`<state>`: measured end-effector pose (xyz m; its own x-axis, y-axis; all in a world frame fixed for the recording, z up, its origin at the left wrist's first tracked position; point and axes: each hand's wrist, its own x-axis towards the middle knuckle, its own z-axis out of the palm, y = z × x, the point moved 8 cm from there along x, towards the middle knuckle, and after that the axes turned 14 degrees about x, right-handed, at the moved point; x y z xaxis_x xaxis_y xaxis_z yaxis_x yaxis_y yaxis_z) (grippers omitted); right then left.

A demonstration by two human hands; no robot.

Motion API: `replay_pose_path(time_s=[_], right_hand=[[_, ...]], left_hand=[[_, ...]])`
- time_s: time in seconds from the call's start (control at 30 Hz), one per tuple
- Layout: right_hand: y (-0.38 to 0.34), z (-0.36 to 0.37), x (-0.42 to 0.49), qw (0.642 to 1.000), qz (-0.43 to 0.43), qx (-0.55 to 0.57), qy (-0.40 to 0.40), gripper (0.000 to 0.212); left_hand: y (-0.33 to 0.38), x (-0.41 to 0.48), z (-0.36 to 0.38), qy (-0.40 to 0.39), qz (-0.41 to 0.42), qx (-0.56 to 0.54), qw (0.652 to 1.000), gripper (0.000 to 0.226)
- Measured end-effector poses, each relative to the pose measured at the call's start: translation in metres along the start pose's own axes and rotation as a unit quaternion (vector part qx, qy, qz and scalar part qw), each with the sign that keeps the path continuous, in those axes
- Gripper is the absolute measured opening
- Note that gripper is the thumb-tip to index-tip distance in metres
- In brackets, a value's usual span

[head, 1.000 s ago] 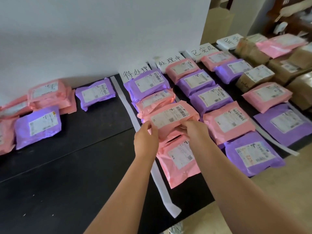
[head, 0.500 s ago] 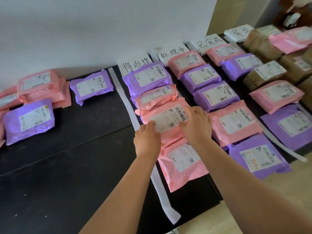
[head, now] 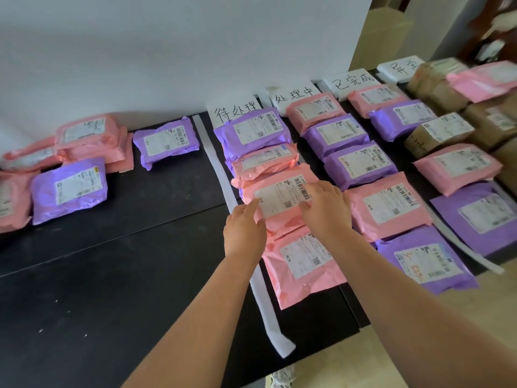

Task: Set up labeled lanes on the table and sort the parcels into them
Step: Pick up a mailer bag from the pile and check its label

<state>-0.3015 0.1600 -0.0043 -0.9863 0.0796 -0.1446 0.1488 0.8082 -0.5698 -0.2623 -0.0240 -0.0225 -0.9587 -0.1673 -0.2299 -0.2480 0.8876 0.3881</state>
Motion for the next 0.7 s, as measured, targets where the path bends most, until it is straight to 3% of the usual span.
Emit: replay_pose_path(time_s=[0.33, 0.7], right_hand=[[-0.063, -0.012, -0.043, 0.995, -0.097, -0.013, 0.024, 0.039], [-0.186, 0.045, -0.082, 0.980, -0.192, 0.042, -0.022, 0.033]], left_hand=[[-0.029, -0.047, -0.059, 0.074, -0.036, -0.052, 0.995, 0.050], [-0.149, -0.065, -0.134, 0.132, -0.105, -0.074, 0.983, 0.048]])
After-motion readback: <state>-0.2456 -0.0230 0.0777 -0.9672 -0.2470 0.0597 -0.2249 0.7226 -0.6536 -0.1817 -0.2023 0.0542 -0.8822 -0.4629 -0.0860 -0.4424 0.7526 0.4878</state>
